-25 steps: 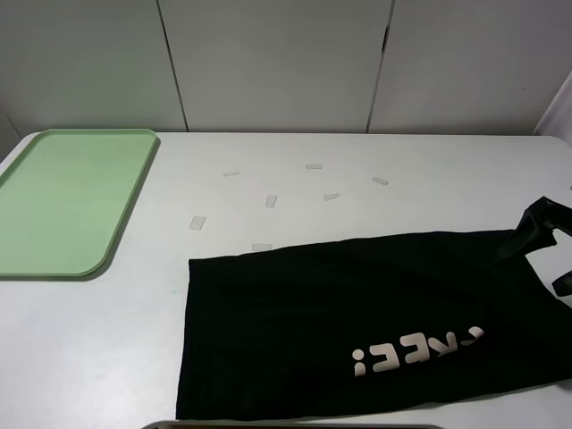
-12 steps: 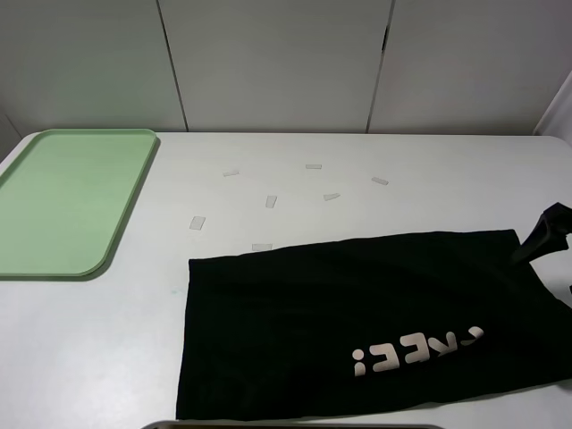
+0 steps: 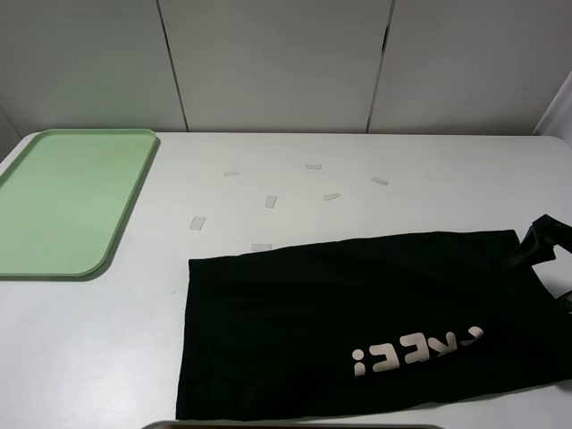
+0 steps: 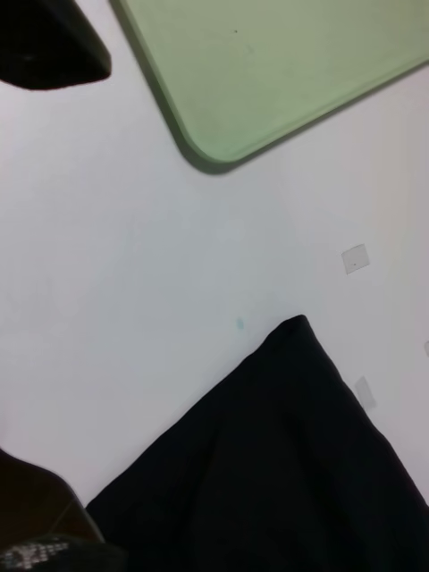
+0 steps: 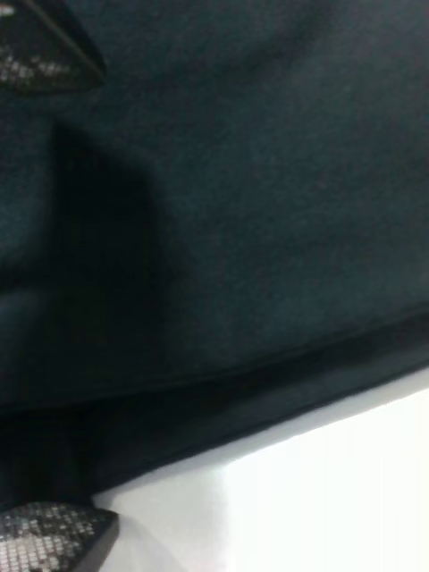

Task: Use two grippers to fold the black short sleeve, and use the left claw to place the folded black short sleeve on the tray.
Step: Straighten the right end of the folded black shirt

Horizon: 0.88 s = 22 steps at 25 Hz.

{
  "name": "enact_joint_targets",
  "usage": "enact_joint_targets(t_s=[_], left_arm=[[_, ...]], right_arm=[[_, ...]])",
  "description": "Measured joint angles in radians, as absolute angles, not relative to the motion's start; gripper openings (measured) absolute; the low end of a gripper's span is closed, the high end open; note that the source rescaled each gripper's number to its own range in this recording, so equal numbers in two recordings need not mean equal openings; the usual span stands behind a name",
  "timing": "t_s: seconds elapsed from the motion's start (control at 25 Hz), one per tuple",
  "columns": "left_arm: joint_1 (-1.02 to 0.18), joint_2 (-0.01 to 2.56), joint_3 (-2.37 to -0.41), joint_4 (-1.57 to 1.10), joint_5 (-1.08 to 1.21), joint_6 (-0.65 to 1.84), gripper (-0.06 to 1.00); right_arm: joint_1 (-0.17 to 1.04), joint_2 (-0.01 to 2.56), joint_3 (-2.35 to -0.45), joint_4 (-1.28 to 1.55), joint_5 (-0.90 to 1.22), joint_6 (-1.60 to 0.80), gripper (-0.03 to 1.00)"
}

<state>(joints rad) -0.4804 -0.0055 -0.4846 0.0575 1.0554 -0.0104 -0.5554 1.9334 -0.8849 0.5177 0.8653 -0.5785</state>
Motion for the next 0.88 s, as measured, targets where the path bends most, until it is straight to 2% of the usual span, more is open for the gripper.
enact_joint_targets(t_s=[0.44, 0.56, 0.64, 0.72, 0.76, 0.8, 0.88], left_arm=[[-0.48, -0.005, -0.485, 0.058, 1.055, -0.01, 1.0], [-0.48, -0.005, -0.485, 0.058, 1.055, -0.01, 1.0], [-0.48, -0.005, -0.485, 0.058, 1.055, -0.01, 1.0], [-0.48, -0.005, -0.485, 0.058, 1.055, -0.01, 1.0], [-0.48, -0.005, -0.485, 0.058, 1.055, -0.01, 1.0], [-0.48, -0.005, -0.485, 0.058, 1.055, -0.01, 1.0], [-0.48, -0.005, -0.485, 0.058, 1.055, -0.01, 1.0]], right_arm=[[-0.483, 1.96, -0.895, 0.571, 0.909, -0.578, 1.0], [-0.468, 1.966, -0.895, 0.583, 0.917, -0.578, 0.92], [-0.463, 1.972, -0.892, 0.585, 0.917, -0.578, 0.82], [-0.463, 1.979, -0.89, 0.583, 0.907, -0.578, 0.65], [-0.463, 1.982, -0.888, 0.58, 0.899, -0.578, 0.56], [-0.463, 1.986, -0.886, 0.573, 0.887, -0.578, 0.41], [-0.463, 1.989, -0.884, 0.557, 0.877, -0.578, 0.17]])
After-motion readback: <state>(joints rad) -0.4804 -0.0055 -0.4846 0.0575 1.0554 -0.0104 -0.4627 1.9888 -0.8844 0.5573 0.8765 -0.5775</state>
